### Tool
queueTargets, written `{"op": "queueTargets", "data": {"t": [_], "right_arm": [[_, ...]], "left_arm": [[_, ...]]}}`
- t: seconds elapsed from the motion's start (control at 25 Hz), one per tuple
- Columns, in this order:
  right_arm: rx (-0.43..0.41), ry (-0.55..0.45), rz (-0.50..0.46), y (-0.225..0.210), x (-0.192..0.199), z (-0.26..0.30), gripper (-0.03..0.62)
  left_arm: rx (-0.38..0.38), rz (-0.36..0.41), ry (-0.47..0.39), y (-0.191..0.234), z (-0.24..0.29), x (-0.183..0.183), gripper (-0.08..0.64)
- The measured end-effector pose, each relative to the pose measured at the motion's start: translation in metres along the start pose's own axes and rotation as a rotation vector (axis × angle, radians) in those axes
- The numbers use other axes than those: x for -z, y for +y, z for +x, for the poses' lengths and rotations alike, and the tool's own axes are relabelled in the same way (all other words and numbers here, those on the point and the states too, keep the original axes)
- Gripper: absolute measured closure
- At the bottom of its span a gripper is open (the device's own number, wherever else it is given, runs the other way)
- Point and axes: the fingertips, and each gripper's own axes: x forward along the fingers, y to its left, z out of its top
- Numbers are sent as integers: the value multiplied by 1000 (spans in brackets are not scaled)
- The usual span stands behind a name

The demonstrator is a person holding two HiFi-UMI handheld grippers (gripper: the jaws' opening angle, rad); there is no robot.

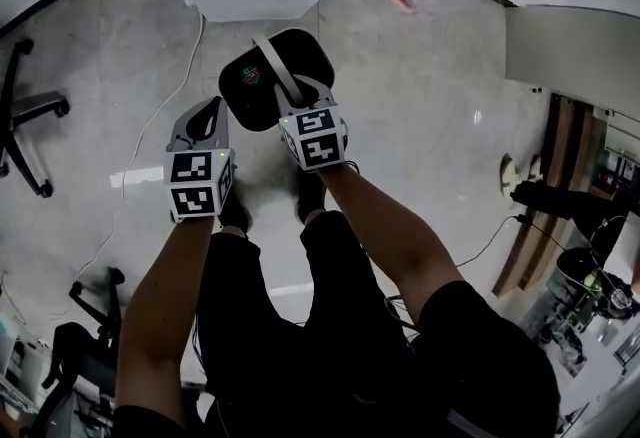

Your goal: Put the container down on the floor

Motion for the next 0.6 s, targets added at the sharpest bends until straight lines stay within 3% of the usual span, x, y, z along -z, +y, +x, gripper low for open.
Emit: {"op": "queueTargets", "data": {"t": [0.32,0.6], "right_arm": [[3,-12,33,2,-1,22,508],[7,32,48,-4,31,25,506]], "left_arm": [[-1,-22,-28,9,-4,3,549],[11,-56,10,4,0,28,549]]}}
